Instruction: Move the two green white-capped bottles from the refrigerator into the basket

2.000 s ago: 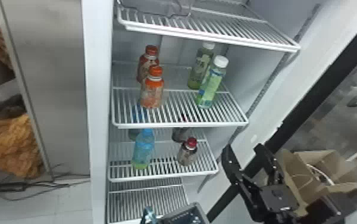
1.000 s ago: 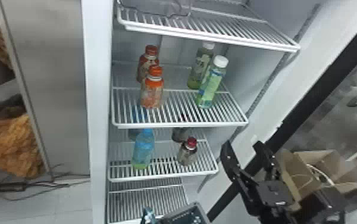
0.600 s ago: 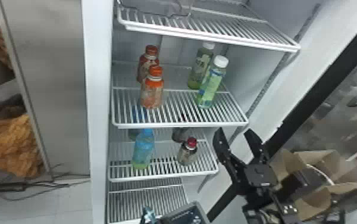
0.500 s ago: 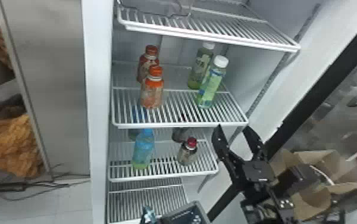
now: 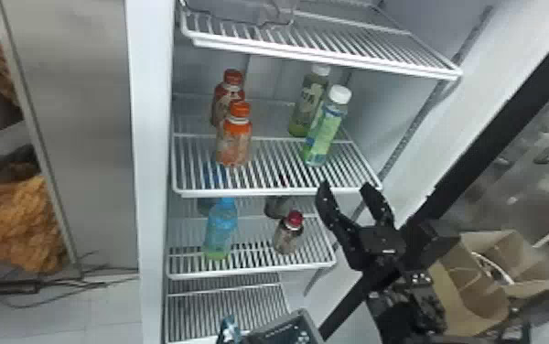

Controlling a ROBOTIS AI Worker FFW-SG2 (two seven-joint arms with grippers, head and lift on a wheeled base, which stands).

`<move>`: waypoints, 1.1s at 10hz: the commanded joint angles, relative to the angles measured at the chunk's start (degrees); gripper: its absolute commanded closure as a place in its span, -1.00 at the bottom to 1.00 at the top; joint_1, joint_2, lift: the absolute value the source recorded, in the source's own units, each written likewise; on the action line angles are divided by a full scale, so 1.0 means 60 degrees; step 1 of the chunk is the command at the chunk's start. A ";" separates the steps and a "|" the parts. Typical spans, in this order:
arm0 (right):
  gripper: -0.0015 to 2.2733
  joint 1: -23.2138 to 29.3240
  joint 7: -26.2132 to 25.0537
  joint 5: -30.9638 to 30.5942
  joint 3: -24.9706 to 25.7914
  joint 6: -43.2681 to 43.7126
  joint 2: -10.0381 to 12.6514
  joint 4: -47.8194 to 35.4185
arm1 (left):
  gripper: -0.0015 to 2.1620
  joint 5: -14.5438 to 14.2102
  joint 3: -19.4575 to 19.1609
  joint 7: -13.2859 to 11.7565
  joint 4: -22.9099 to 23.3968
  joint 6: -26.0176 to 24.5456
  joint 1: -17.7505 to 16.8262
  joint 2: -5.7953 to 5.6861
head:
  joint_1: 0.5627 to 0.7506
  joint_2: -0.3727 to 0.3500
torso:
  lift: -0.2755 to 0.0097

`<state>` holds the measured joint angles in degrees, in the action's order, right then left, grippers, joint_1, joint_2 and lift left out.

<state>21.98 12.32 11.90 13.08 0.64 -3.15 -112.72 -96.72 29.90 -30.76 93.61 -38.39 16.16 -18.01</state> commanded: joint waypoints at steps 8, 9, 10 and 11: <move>-0.73 -0.2164 -0.0003 -0.0365 0.0030 -0.0105 -0.0251 0.1712 | 0.12 -0.0143 0.0044 -0.0001 -0.0028 0.0047 -0.0046 -0.0001 | 0.41 -0.94 | 0.90; -0.73 -0.2375 -0.0003 -0.0213 0.0030 -0.0105 -0.0266 0.1947 | 0.12 -0.0162 0.0044 -0.0001 -0.0028 0.0070 -0.0046 -0.0001 | 0.41 -0.94 | 0.90; -0.73 -0.2586 -0.0003 -0.0251 -0.0008 -0.0105 -0.0281 0.2111 | 0.13 -0.0162 0.0044 -0.0001 -0.0028 0.0094 -0.0046 -0.0001 | 0.41 -0.94 | 0.90; -0.73 -0.2891 0.0012 -0.0232 -0.0085 -0.0105 -0.0325 0.2368 | 0.13 -0.0162 0.0063 -0.0001 -0.0028 0.0094 -0.0046 -0.0001 | 0.41 -0.94 | 0.90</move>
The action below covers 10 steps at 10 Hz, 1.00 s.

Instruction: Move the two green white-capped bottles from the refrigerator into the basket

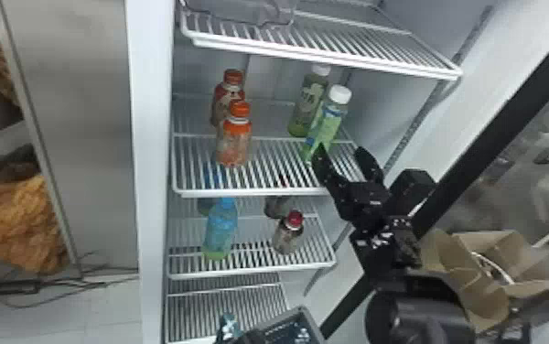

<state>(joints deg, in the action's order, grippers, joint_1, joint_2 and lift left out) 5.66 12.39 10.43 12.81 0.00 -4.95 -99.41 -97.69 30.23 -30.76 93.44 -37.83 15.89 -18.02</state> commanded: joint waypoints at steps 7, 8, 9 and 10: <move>-0.73 -0.1319 0.0015 -0.0214 -0.0288 -0.0164 -0.0113 0.1229 | 0.12 -0.0019 -0.0011 -0.0001 0.0000 0.0048 0.0024 0.0015 | 0.41 -0.94 | 0.90; -0.73 -0.1506 -0.0014 -0.0214 -0.0365 -0.0164 -0.0142 0.1369 | 0.12 0.0000 0.0008 -0.0001 0.0000 0.0071 0.0024 0.0015 | 0.41 -0.94 | 0.90; -0.73 -0.1740 -0.0058 -0.0214 -0.0479 -0.0164 -0.0186 0.1604 | 0.13 -0.0019 0.0008 -0.0001 0.0000 0.0071 0.0024 0.0015 | 0.41 -0.94 | 0.90; -0.72 -0.1951 -0.0058 -0.0214 -0.0555 -0.0164 -0.0230 0.1862 | 0.13 -0.0038 0.0008 -0.0001 0.0000 0.0071 0.0000 0.0015 | 0.41 -0.94 | 0.90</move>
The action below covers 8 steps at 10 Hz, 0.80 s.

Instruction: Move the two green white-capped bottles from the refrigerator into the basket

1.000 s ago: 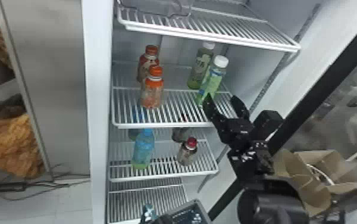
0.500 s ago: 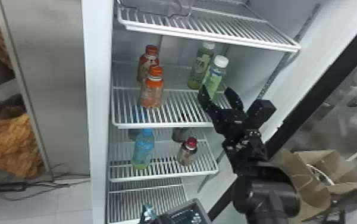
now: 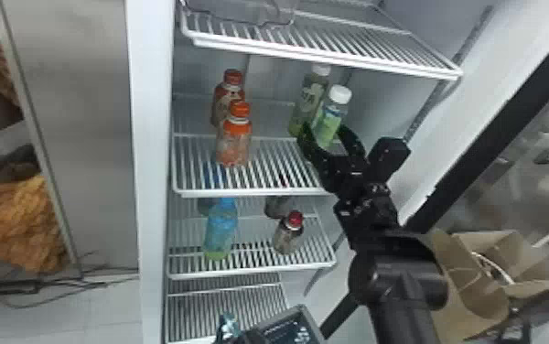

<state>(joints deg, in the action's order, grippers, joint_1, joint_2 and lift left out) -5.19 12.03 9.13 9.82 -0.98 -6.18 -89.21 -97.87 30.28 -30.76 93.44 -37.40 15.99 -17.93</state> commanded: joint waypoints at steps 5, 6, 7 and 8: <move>-0.22 -0.0096 -0.0071 0.0020 -0.0114 0.0024 -0.0054 0.0162 | 0.13 -0.0046 0.0000 -0.0001 0.0000 0.0022 0.0006 -0.0015 | 0.41 -0.94 | 0.90; -0.22 -0.0050 -0.0100 0.0001 -0.0095 0.0188 -0.0054 0.0115 | 0.12 -0.0046 0.0000 -0.0001 0.0000 0.0022 0.0030 -0.0015 | 0.41 -0.94 | 0.90; -0.22 0.0021 -0.0144 0.0001 -0.0076 0.0282 -0.0054 0.0068 | 0.12 -0.0046 0.0000 -0.0001 0.0000 0.0022 0.0006 -0.0030 | 0.41 -0.94 | 0.90; -0.22 0.0068 -0.0159 -0.0018 -0.0076 0.0399 -0.0054 0.0021 | 0.12 -0.0065 0.0019 -0.0001 0.0000 0.0022 0.0006 -0.0030 | 0.41 -0.94 | 0.90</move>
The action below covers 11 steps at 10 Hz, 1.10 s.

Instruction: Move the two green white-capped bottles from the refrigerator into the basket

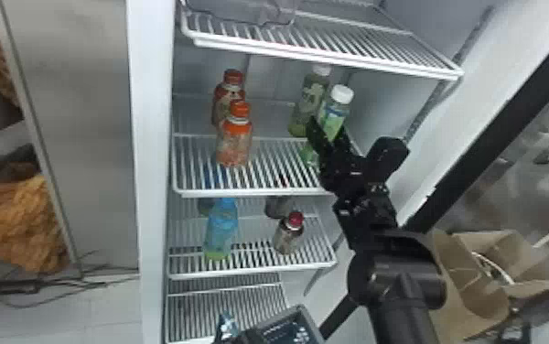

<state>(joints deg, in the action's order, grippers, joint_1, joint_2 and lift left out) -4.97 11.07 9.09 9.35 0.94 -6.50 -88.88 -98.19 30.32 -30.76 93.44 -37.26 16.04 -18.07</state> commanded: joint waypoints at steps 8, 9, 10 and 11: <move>-0.22 0.2187 0.0293 0.0484 0.0080 -0.1187 0.0000 -0.3526 | 0.13 -0.0051 0.0011 -0.0001 0.0000 0.0000 -0.0003 -0.0005 | 0.41 -0.94 | 0.90; -0.22 0.2492 0.0366 0.0598 0.0080 -0.1421 0.0015 -0.3901 | 0.12 -0.0051 0.0011 -0.0001 0.0000 0.0000 -0.0003 -0.0005 | 0.41 -0.94 | 0.90; -0.22 0.2890 0.0454 0.0712 0.0080 -0.1773 0.0029 -0.4440 | 0.12 -0.0032 0.0011 -0.0001 0.0000 0.0000 -0.0003 -0.0005 | 0.41 -0.94 | 0.90; -0.22 0.3406 0.0484 0.0865 0.0099 -0.2124 0.0059 -0.5097 | 0.12 -0.0032 -0.0008 -0.0001 0.0000 0.0000 0.0021 -0.0005 | 0.41 -0.94 | 0.90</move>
<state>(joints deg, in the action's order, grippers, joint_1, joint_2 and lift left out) 13.83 14.02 13.83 9.86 -10.65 -6.24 -117.37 -98.41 30.34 -30.76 93.44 -37.26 16.12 -18.10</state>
